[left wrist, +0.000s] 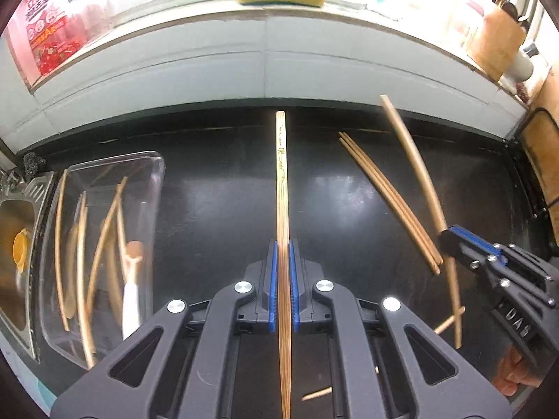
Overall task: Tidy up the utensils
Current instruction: 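Carry both chopsticks over the clear container and lower them in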
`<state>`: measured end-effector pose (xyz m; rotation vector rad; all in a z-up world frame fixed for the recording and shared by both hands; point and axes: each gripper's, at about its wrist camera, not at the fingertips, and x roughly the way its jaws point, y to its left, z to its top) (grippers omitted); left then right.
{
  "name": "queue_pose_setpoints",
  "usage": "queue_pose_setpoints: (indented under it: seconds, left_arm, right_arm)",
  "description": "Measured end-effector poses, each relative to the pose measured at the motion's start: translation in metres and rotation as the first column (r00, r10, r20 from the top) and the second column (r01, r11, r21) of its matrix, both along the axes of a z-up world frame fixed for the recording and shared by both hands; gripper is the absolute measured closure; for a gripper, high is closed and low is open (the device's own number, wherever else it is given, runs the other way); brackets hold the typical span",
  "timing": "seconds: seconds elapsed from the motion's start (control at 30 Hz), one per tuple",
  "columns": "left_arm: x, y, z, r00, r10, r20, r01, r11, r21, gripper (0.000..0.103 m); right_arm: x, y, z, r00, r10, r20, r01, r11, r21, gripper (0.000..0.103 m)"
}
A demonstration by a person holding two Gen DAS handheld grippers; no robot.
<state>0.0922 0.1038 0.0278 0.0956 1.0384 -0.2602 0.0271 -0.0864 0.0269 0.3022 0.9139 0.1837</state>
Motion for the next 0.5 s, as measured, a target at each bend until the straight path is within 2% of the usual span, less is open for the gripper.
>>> queue_pose_setpoints:
  seconds: [0.13, 0.27, 0.5]
  left_arm:
    - [-0.006, 0.047, 0.020, 0.999, 0.015, 0.034, -0.015, 1.000, 0.003, 0.097]
    - [-0.005, 0.100, 0.033, 0.996, 0.050, 0.068, -0.051, 0.998, 0.019, 0.097]
    - [0.007, 0.173, 0.029, 0.995, 0.085, 0.057, -0.086, 0.996, 0.007, 0.097]
  right_arm:
    - [0.008, 0.051, 0.014, 0.998, 0.048, 0.030, -0.048, 0.999, -0.009, 0.096]
    - [0.012, 0.092, 0.012, 0.997, 0.069, 0.021, -0.069, 0.998, 0.006, 0.096]
    - [0.019, 0.163, 0.018, 0.995, 0.097, 0.030, -0.098, 0.995, 0.026, 0.096]
